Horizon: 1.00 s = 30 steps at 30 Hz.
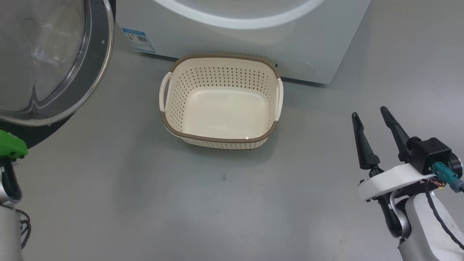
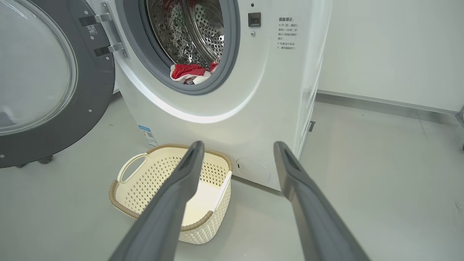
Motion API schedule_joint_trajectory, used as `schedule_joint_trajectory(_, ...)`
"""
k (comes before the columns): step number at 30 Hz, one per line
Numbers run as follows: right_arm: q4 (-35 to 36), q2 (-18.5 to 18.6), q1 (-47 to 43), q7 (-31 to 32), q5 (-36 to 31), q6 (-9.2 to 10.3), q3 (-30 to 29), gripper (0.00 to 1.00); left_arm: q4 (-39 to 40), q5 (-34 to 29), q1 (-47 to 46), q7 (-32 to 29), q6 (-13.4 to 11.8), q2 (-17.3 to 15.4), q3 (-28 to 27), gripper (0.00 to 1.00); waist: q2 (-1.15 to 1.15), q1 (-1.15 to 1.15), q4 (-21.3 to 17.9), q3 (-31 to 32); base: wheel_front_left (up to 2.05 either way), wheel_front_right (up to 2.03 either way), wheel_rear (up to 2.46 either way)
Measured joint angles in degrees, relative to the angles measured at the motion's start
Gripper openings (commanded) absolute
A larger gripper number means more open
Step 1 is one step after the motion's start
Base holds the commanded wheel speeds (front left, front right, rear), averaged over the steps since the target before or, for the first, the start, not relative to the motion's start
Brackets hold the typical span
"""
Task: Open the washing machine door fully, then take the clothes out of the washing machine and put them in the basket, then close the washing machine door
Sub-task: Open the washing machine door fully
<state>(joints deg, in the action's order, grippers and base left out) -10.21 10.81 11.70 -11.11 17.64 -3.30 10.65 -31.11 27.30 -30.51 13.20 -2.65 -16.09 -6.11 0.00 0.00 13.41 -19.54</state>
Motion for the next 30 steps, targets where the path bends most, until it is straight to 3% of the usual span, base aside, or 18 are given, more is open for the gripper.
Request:
schedule_joint_trajectory(14,-3.2,-2.7,0.4,-1.9,1.0,0.49,-0.8,1.00,3.9,-3.0,4.7,0.0,2.0,1.9,6.1,0.00,0.00,0.00,-5.3,6.8,0.00,0.00,0.00)
schedule_joint_trajectory(30,-4.0,-4.1,-0.6,-2.6,2.0,0.47,-0.3,1.00,8.4,-3.6,14.5,0.0,2.5,7.0,9.4,0.00,0.00,0.00,-13.9,13.8,0.00,0.00,0.00)
